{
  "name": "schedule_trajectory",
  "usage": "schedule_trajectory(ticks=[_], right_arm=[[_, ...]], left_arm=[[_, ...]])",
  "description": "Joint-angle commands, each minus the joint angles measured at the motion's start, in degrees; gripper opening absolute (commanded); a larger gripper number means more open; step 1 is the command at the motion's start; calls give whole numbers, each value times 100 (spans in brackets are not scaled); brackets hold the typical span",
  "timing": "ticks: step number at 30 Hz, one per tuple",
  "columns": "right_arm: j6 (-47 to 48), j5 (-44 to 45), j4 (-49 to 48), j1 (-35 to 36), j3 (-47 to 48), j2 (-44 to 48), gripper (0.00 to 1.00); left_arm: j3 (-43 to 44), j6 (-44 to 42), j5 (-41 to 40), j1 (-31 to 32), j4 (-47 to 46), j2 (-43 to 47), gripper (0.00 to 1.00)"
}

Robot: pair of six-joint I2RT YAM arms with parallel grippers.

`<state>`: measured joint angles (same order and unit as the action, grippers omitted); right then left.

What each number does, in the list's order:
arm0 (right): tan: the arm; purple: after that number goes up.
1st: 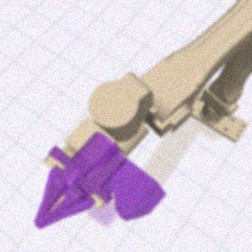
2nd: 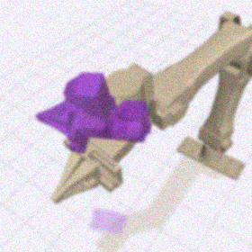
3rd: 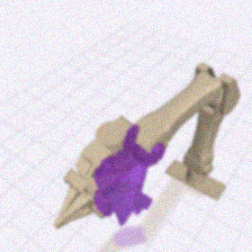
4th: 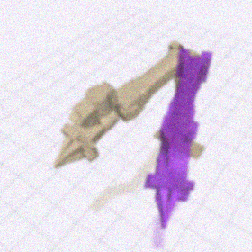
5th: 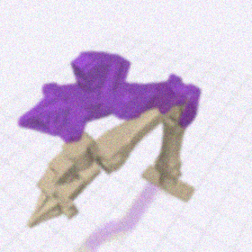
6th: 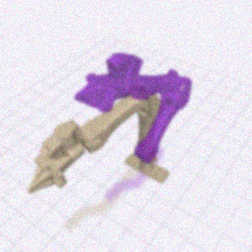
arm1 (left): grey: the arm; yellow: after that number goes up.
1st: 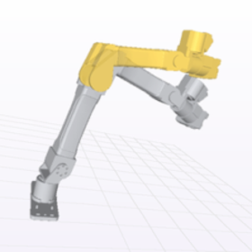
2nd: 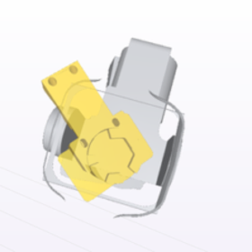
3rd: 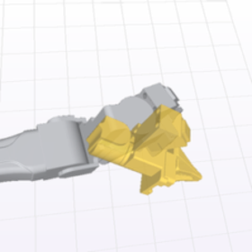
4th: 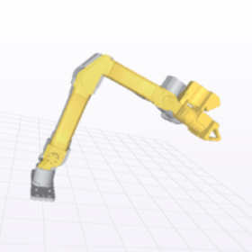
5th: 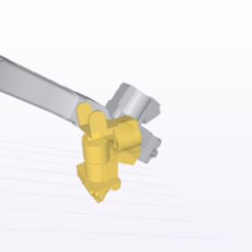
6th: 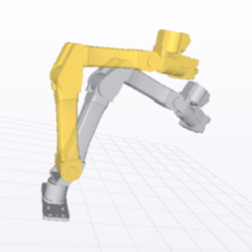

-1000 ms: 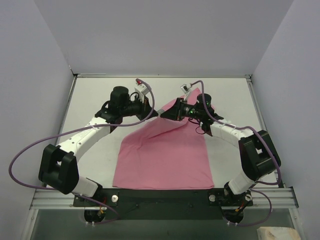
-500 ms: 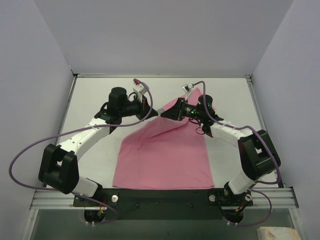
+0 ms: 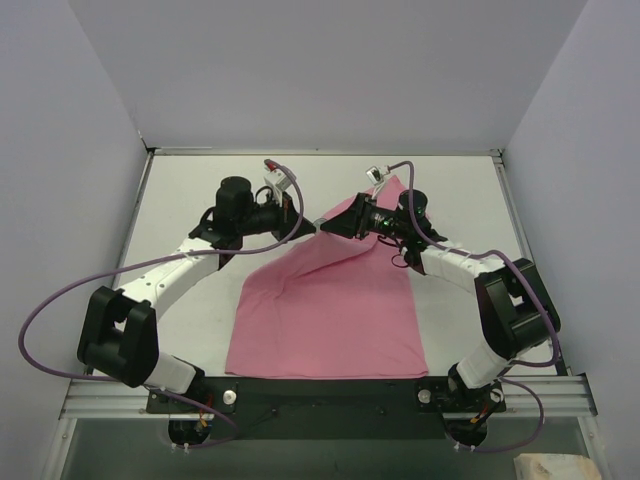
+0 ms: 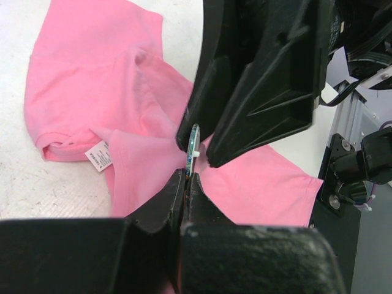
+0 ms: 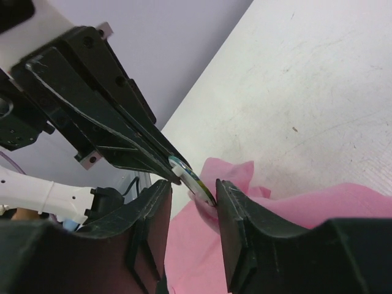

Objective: Pin the brooch onto the clothing

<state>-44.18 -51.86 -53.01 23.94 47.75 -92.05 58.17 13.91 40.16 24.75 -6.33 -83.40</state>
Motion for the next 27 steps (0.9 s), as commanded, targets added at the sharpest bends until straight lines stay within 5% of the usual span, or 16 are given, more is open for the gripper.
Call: schedule_trajectory(ticks=[1, 5, 6, 9, 27], right_arm=[[24, -79, -983, -30, 68, 213, 42], [356, 175, -624, -57, -37, 538, 63], [462, 315, -501, -57, -81, 617, 79], [875, 570, 79, -48, -108, 916, 100], [938, 1565, 1872, -241, -64, 1409, 100]], left_arm=[[-113, 41, 106, -41, -9, -19, 0], [-104, 76, 53, -93, -44, -10, 0], [-104, 85, 44, -85, -53, -10, 0], [-78, 103, 62, -102, -79, -45, 0], [361, 287, -245, -216, -246, -334, 0]])
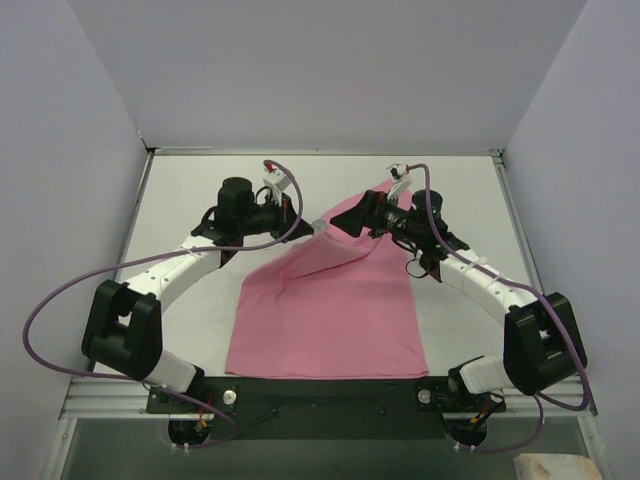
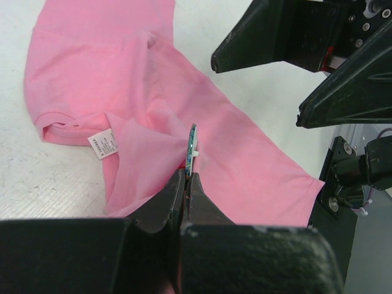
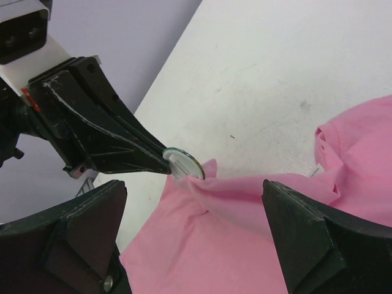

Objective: Pin the brooch onto the clothing

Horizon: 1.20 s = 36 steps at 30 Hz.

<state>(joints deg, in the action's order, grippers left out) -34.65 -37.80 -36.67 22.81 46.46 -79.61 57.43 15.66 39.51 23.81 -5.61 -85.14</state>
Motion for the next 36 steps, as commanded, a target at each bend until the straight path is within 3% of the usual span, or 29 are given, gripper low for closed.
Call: schedule_trajectory(ticks=[1, 10, 18, 25, 36], right_arm=[[-6, 176, 317, -136, 74, 165, 100], [810, 729, 1951, -207, 109, 508, 100], [1250, 1441, 3226, -198, -102, 886, 100], [1374, 2118, 3991, -189, -435, 1264, 100], [1119, 2997, 4984, -92, -910, 1808, 100]], left_arm=[[471, 130, -206, -149, -318, -204, 0], [822, 648, -127, -597, -915, -968, 0], [1147, 1799, 92, -1185, -1874, -2118, 0], [1771, 2450, 5, -1441, -1892, -2981, 0], [2527, 2855, -1287, -1757, -943, -3579, 0]])
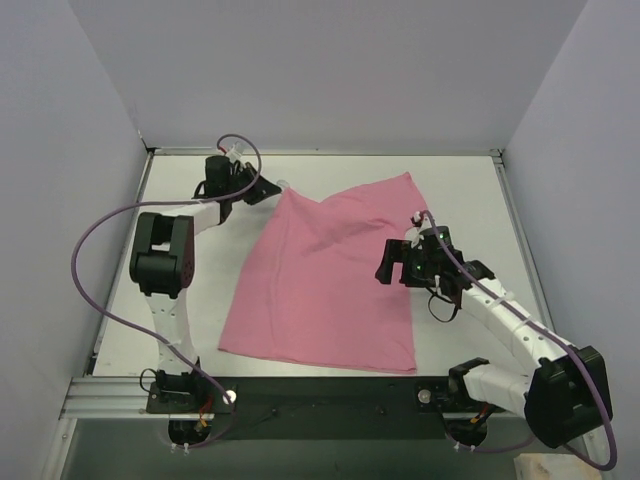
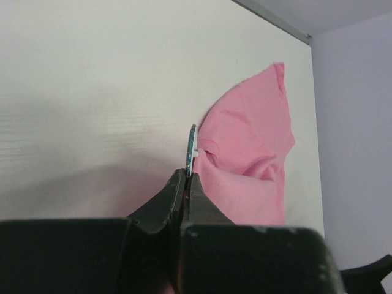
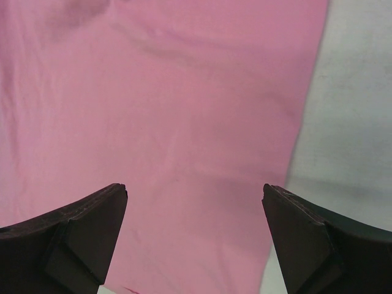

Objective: Pin the brooch onto the clothing

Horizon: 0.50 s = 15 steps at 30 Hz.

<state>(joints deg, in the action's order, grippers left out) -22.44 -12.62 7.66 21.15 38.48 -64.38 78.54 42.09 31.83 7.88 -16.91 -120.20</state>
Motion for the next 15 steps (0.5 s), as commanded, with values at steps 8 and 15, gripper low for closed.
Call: schedule_trajectory(ticks=[8, 15], right_arm=[[-349, 796, 1184, 240, -227, 505, 100], [-577, 867, 1703, 443, -165, 479, 100]], left_arm=[[268, -95, -1302, -164, 890, 452, 76], [-855, -332, -1715, -164, 1339, 1718, 78]])
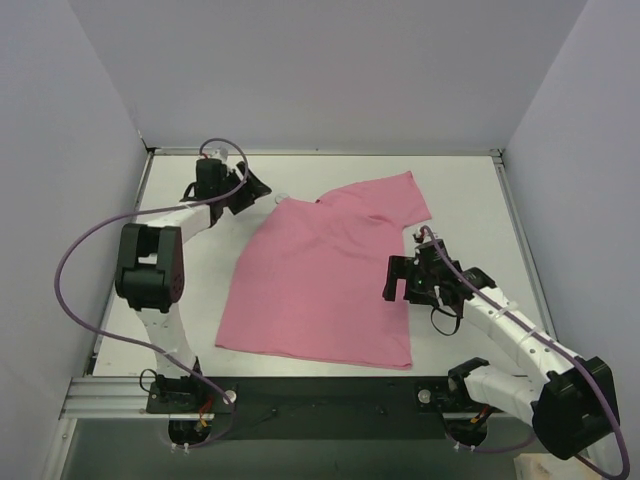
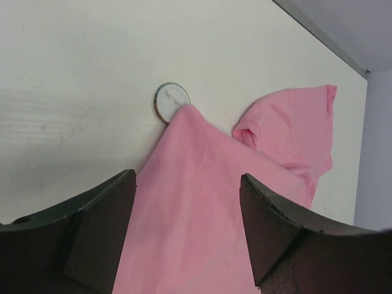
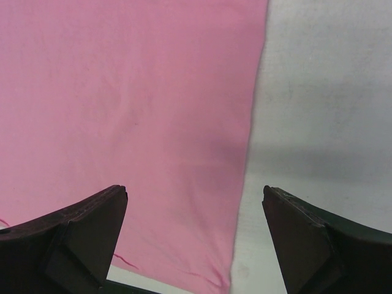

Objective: Pin the brooch onto the clothing

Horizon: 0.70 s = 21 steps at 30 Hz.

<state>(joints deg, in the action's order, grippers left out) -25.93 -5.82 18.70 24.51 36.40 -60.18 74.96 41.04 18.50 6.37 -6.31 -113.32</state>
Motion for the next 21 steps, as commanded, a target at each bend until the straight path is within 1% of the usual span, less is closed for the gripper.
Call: schedule_trajectory(ticks=[1, 3, 5, 7, 8, 11, 15, 19, 21], right_arm=[[-263, 178, 652, 124, 42, 68, 100], [-386, 152, 810, 185, 34, 33, 100], [-491, 134, 1003, 220, 25, 33, 100], [-614, 108, 1170, 273, 7, 33, 100], [-649, 108, 1223, 299, -2, 33, 100], [-816, 117, 1356, 379, -107, 120, 100], [-992, 3, 1514, 467, -274, 165, 100], [-1325, -138, 1689, 651, -397, 156, 100], [-1475, -191, 1760, 792, -441, 77, 99]], left_arm=[[-665, -245, -435, -13, 331, 1170, 78], [-964, -324, -566, -22, 586, 1566, 78], [-1290, -394, -838, -22, 1146, 1916, 78], [-1544, -333, -1093, -48, 1464, 2137, 79], [-1580, -298, -1103, -100, 1883, 2286, 79], [-1782, -377, -1103, -268, 2526, 2550, 79], [-2344, -544, -1357, -321, 2810, 3130, 79], [-2793, -527, -1560, -417, 3126, 3797, 79], [-2960, -457, -1569, -452, 3363, 3974, 79]])
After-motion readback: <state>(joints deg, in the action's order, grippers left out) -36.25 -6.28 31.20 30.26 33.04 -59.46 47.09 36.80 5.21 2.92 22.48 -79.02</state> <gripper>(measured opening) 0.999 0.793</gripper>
